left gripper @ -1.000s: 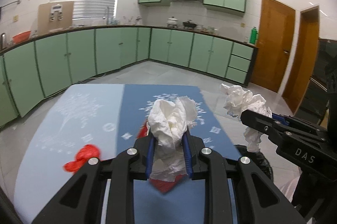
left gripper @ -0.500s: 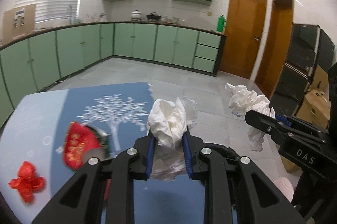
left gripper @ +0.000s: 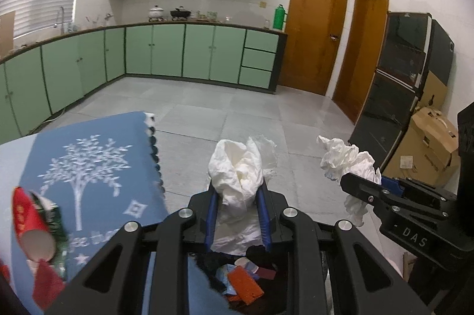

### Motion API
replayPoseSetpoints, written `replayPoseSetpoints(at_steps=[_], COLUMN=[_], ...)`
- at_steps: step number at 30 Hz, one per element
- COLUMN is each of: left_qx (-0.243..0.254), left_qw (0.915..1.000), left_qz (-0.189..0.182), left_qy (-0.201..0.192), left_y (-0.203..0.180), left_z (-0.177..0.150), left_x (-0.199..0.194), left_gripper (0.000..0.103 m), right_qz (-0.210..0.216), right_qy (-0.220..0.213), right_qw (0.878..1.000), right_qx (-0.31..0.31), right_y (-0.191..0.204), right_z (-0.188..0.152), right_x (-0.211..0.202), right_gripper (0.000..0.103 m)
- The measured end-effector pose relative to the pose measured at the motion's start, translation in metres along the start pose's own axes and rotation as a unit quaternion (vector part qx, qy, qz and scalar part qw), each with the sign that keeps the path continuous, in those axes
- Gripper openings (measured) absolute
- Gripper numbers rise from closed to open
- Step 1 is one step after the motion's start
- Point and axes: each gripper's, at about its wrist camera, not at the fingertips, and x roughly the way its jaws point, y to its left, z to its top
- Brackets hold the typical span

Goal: Collect trash
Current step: 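Carry both white tissues over the black bin and open both grippers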

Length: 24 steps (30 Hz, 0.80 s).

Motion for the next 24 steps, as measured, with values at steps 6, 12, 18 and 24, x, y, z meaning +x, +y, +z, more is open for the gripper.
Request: replayPoseSetpoints(at_steps=[6,12,18,24], left_qx=[0.008,0.014,0.015,0.000], left_qw=[0.9998,0.9992,0.9988,0.9993], left_qz=[-0.015,-0.023,-0.022,-0.013], left_qy=[0.014,0.030,0.041,0.034], left_y=[-0.018,-0.024,-0.019,-0.006], left_z=[0.000,-0.002,-0.003,0.001], left_x=[0.028,0.050,0.056,0.045], left_gripper=[0.024,0.030,0.047,0.073], right_qz=[-0.013,-0.021,-0.038,-0.066], right_qy=[0.009,0.022,0.038,0.030], right_qw=[1.000,0.999,0.998,0.997], right_qx=[0.015,0.025,0.038,0.041], right_y=[-0.020,-0.032,-0.040,-0.042], right_z=[-0.010,-0.013,-0.020,-0.022], right_x=[0.013,0.030,0.042,0.038], right_gripper=[0.026,0.032,0.054,0.088])
